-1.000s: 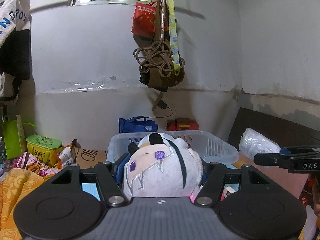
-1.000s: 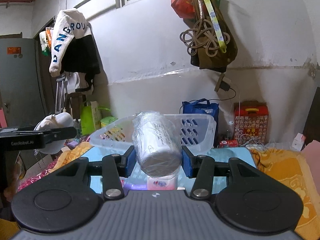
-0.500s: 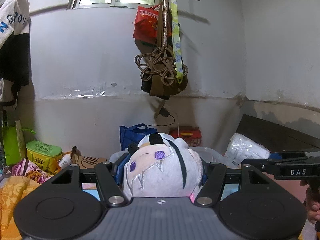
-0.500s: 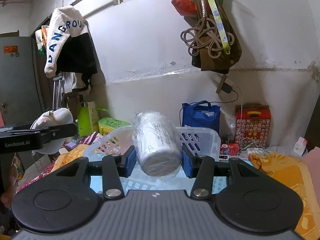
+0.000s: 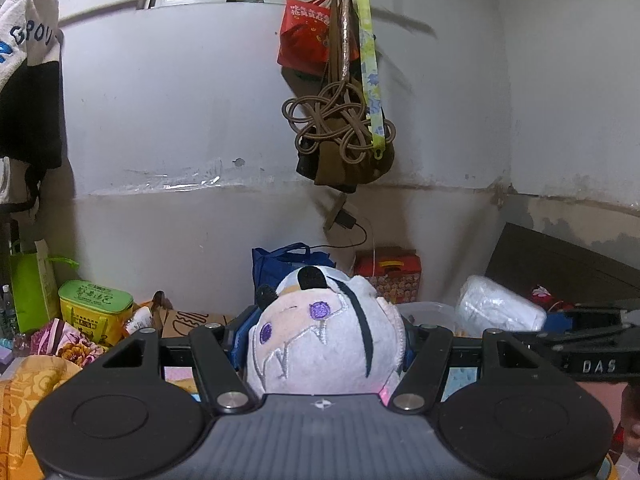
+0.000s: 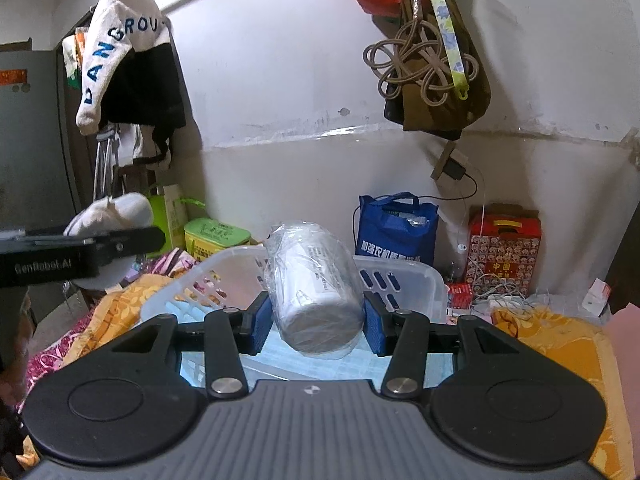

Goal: Organize objects
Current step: 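Lift the plush with the left tool while the right tool lifts the roll toward the basket, then open the left tool over the basket while the right tool releases the roll into it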

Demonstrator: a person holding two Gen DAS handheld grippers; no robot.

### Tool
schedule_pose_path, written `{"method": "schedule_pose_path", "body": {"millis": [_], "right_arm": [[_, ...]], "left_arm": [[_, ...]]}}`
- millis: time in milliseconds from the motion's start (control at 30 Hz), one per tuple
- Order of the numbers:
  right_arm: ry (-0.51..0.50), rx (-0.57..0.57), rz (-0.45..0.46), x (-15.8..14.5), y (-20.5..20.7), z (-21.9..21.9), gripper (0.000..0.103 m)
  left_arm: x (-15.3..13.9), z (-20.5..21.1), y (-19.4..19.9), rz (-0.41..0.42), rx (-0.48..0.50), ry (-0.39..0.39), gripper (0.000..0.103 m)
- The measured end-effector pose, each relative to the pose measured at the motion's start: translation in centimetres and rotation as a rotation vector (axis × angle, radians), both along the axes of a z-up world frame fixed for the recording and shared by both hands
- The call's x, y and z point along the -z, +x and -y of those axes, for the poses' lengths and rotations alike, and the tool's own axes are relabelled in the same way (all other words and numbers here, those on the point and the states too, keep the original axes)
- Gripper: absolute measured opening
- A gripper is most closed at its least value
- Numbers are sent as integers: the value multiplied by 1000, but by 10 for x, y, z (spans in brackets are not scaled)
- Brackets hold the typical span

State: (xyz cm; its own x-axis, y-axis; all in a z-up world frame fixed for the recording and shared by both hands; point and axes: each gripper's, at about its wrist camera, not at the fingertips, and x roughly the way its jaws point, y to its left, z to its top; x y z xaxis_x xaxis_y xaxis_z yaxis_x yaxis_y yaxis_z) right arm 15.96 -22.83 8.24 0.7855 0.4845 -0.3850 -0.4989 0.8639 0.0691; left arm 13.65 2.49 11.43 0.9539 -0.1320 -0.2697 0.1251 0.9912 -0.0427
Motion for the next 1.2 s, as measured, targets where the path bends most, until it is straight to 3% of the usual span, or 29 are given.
{"method": "schedule_pose_path", "body": {"millis": [300,500,800,900,933,967,1100,1200], "right_arm": [[-45,-8,-46,-5,31,-16,51],[-66,15,-74,6,46,-20,51],[-117,33,-125,27,62,-25,52],[-104,27,-125,28,64,-22,67],[-96,35,-121,27,64,-21,84],[-88,45,-105,26,63,-19,92],[-82,52,-100,27,64,-17,92],[-75,59,-99,28,63,-15,100]], "left_arm": [[-9,7,43,-42,-8,34,68],[17,2,72,-139,-27,51,68],[37,-2,95,-215,-21,57,68],[43,0,100,-227,-36,69,78],[44,1,102,-227,-39,75,89],[44,1,102,-225,-47,79,92],[45,1,104,-232,-54,70,97],[47,2,100,-231,-78,76,97]]}}
